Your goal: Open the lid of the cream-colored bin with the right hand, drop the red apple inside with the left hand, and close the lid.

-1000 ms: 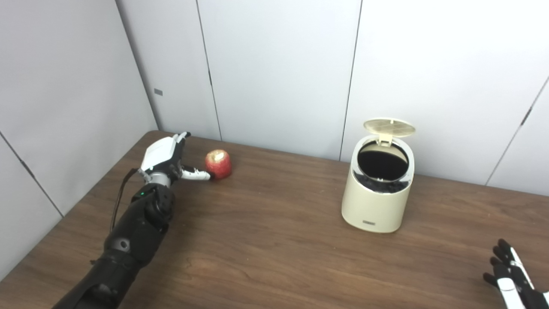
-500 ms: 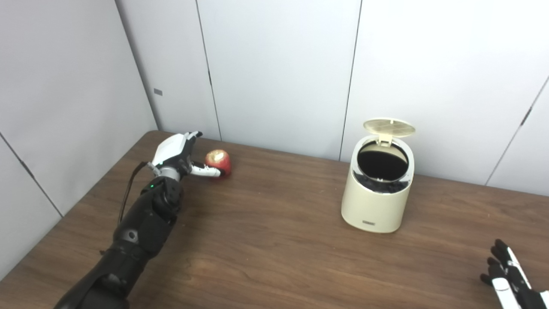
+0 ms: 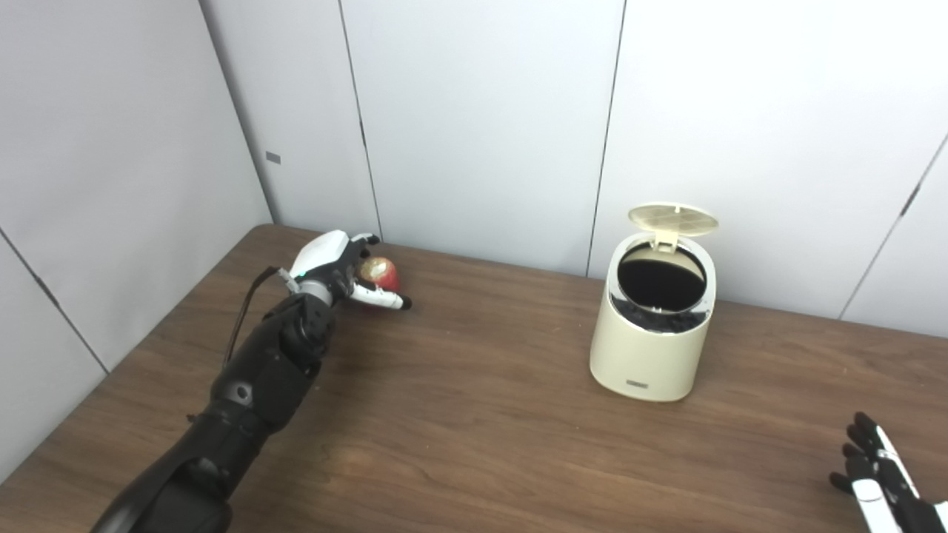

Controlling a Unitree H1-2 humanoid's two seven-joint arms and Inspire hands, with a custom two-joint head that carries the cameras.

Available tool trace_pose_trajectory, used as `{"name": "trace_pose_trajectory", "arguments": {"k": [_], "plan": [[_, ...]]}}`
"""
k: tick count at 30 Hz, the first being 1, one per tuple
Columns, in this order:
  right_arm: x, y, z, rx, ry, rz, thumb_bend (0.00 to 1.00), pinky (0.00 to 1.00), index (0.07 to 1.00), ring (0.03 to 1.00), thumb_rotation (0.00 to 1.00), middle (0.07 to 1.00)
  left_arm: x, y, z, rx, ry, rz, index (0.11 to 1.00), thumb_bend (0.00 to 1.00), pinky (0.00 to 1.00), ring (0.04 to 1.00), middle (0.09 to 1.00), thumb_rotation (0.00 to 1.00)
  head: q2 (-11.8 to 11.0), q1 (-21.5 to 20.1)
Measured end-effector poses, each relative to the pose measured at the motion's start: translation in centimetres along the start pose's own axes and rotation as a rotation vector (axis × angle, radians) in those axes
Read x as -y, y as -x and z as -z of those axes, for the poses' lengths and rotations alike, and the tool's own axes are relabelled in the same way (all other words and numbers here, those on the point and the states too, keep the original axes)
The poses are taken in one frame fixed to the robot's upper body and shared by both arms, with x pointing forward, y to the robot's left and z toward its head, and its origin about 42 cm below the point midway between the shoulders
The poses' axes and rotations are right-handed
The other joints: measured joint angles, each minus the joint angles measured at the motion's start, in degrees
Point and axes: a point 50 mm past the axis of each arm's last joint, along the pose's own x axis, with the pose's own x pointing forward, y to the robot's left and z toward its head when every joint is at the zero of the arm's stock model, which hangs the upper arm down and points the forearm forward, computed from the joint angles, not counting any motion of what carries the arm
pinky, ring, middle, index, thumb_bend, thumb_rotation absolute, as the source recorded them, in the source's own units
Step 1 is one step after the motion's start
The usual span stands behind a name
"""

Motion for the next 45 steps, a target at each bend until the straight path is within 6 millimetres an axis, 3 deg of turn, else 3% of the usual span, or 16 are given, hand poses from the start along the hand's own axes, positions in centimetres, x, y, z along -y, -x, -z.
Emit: {"name": "trace_pose_trajectory", "arguments": {"k": [8,11,15,16,17,19,22,25,33,40,45], "plan": [[-0.1,0.3,-0.2,-0.003,0.000,-0.004,0.36,0.79,0.952,0.919,0.90,0.940,0.2,-0.4,-0.1,-0.021,-0.010,0.032,0.855,0.86,0.61,0.751,0.836,0.16,0.1,-0.7],[-0.3,0.4,-0.3,-0.002,0.013,-0.002,0.39,0.77,0.942,0.908,0.89,0.930,0.2,-0.5,-0.3,-0.019,-0.016,0.022,0.798,0.83,0.52,0.641,0.769,0.06,0.2,-0.8],[-0.2,0.4,-0.3,-0.001,0.015,0.000,0.37,0.76,0.920,0.895,0.85,0.913,0.7,-1.0,-0.9,-0.002,-0.103,0.000,0.663,0.79,0.52,0.616,0.718,0.00,0.5,-1.0],[-0.2,0.4,-0.3,0.000,0.010,0.000,0.36,0.76,0.918,0.894,0.84,0.910,0.7,-1.2,-1.1,0.002,-0.121,-0.004,0.580,0.66,0.52,0.603,0.693,0.02,0.5,-1.0],[-0.2,0.5,-0.3,0.000,0.004,0.000,0.37,0.77,0.916,0.894,0.84,0.906,0.7,-1.3,-1.3,0.008,-0.136,-0.009,0.519,0.57,0.51,0.574,0.603,0.01,0.5,-1.0],[-0.2,0.5,-0.3,0.001,-0.010,-0.003,0.37,0.78,0.918,0.894,0.84,0.899,0.7,-1.4,-1.4,0.021,-0.144,-0.030,0.480,0.52,0.48,0.478,0.545,0.00,0.5,-1.0],[-0.2,0.5,-0.3,0.000,-0.018,-0.003,0.37,0.78,0.920,0.890,0.87,0.893,0.9,-1.3,-2.0,0.038,-0.125,-0.071,0.465,0.50,0.46,0.446,0.521,0.00,0.7,-0.5],[-0.2,0.5,-0.2,0.001,-0.027,-0.006,0.36,0.78,0.915,0.881,0.88,0.885,0.9,-1.0,-2.8,0.061,-0.097,-0.115,0.457,0.48,0.36,0.440,0.523,0.00,0.7,-0.6],[-0.1,0.4,0.3,0.020,-0.029,-0.011,0.39,0.78,0.907,0.884,0.94,0.881,0.0,-0.4,-3.5,0.105,-0.060,-0.185,0.451,0.47,0.38,0.440,0.528,0.00,0.5,-1.7],[0.0,0.3,0.5,0.027,-0.029,-0.005,0.43,0.79,0.906,0.888,0.97,0.884,-2.1,2.3,-5.8,0.211,0.032,-0.302,0.513,0.47,0.32,0.424,0.499,0.00,0.2,-3.1],[-0.1,0.3,0.5,0.026,-0.039,-0.001,0.44,0.82,0.927,0.913,0.94,0.910,-0.9,5.1,-8.5,0.313,0.109,-0.332,0.499,0.47,0.33,0.403,0.488,0.00,0.3,-5.2]]}}
